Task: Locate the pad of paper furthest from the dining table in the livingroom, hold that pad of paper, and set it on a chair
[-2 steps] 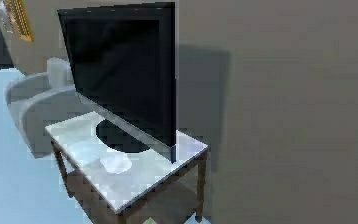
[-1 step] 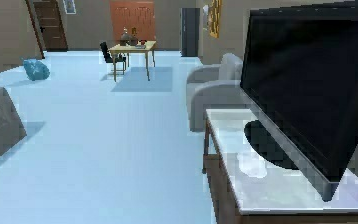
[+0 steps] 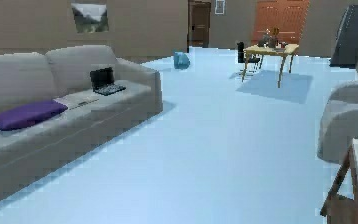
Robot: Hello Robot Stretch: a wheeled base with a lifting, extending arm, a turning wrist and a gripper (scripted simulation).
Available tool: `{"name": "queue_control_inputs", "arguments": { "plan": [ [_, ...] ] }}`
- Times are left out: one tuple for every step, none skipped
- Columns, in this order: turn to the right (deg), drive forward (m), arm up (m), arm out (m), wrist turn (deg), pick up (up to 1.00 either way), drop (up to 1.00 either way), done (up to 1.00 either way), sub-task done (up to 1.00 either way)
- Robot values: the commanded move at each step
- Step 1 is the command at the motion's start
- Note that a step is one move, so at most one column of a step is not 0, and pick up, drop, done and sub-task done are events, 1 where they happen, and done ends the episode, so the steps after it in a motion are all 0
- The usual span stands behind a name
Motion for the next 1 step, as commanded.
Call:
{"name": "queue_control_inputs", "arguments": {
  "plan": [
    [0.0, 0.50, 0.00, 0.00, 0.0, 0.00, 0.00, 0.00, 0.00]
  ]
}}
